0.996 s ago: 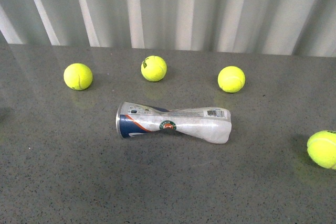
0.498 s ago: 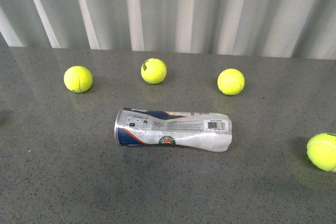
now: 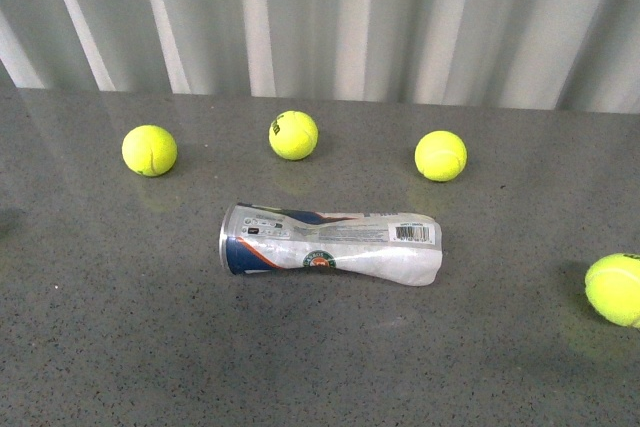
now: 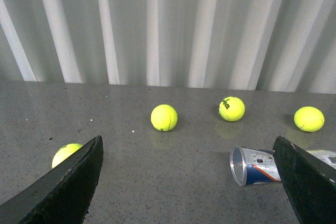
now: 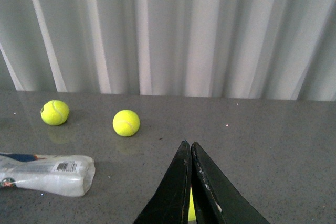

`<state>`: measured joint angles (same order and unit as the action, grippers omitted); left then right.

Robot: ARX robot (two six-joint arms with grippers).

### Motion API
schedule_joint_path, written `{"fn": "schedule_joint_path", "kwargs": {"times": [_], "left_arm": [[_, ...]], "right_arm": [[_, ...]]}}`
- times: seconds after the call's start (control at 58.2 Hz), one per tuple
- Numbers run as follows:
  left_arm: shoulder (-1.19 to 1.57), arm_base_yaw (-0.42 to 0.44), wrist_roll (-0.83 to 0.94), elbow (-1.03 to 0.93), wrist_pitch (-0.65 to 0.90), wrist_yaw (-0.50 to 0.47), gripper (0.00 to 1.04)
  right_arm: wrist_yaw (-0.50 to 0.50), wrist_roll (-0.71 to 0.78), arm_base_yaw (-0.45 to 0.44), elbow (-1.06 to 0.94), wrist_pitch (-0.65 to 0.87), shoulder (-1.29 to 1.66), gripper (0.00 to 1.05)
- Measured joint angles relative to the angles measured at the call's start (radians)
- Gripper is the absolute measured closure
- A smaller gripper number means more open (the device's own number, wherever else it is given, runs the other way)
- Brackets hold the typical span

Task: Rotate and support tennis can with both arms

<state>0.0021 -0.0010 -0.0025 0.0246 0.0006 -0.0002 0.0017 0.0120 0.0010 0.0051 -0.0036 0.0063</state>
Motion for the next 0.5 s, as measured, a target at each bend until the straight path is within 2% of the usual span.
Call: {"fn": "schedule_joint_path", "kwargs": {"times": [0.189,0.446,0.498], "left_arm": [[0.0,0.0,0.0,0.0,0.0,0.0,0.07],[0.005,0.001,0.002,0.002,-0.005,0.006,0.07],[0.121,0.006,0.059,0.072,-0.173,0.072,0.07]], "right_arm": [[0.0,0.0,0.0,0.0,0.0,-0.002,1.0],[0.0,0.0,0.0,0.0,0.0,-0.002,0.44],[0.0,-0.001,0.0,0.0,0.0,-0.002,0.32]]}}
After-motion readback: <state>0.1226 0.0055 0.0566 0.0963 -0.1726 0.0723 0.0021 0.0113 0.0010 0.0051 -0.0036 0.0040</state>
